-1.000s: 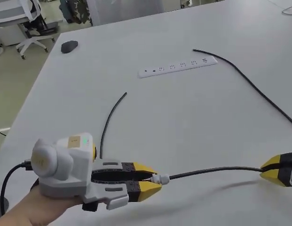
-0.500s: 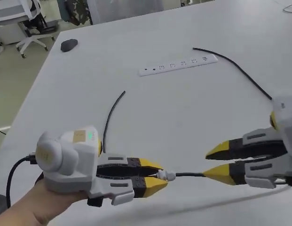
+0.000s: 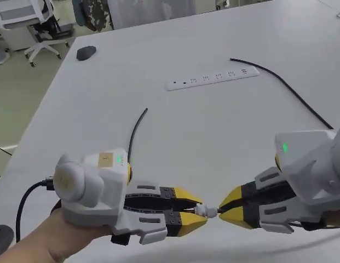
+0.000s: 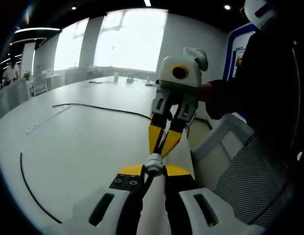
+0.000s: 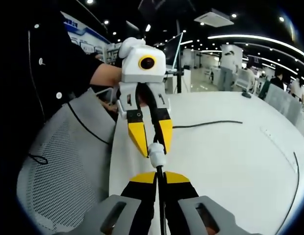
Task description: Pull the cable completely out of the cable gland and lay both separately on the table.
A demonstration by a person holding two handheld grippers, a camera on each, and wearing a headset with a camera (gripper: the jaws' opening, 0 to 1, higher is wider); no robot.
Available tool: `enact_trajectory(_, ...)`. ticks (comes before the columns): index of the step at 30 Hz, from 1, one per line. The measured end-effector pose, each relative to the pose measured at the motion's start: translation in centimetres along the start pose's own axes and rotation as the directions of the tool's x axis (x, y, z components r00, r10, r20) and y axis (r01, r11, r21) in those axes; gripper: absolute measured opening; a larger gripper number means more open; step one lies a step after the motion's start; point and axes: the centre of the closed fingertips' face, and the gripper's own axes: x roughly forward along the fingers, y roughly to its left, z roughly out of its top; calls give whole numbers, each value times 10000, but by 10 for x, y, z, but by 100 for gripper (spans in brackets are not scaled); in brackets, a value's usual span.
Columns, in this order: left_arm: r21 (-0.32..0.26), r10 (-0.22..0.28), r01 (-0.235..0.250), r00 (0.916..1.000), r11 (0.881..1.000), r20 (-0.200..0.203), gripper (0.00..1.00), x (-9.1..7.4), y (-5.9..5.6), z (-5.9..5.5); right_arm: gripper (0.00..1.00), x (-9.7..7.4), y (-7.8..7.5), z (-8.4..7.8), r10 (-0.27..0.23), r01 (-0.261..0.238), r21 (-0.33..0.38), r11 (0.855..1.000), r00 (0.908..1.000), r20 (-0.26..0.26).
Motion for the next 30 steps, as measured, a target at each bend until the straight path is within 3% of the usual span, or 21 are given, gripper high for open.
enact_trajectory(5,46,76,-76,10000,10000,64,15,2,-1,2,0,-4,-2,-3,-377,379,342,9987,9993,-55)
enact_trajectory(7,82,148,-148,9999,9999,21,15,1,1,1,0,-8,-8,-13,-793,805,250,9964,9958,-466)
enact_trajectory(10,54,336,-337,9994,9994,46,15,-5,3,2,0,-19,-14,-23,-1392,1398,101,9901,9891,-480)
enact_trajectory(13,84,397,-398,9990,9992,193,15,-10,3,5,0,-31,-20,-32,-1716,1741,602,9829,9842,-437)
enact_trajectory(17,110,474,-476,9987,9988,183,15,-11,6,5,0,-43,-27,-46,-2191,2239,916,9703,9739,-588)
enact_trajectory(20,138,461,-464,9988,9988,189,15,-11,6,6,0,-53,-29,-57,-2248,2313,1710,9578,9728,-564)
enact_trajectory(21,139,471,-474,9987,9988,177,15,-11,6,5,0,-56,-32,-60,-2435,2503,1781,9516,9681,-594)
enact_trajectory(30,189,506,-507,9987,9985,69,15,-12,8,1,0,-77,-41,-99,-2899,3148,2501,9156,9479,-1317)
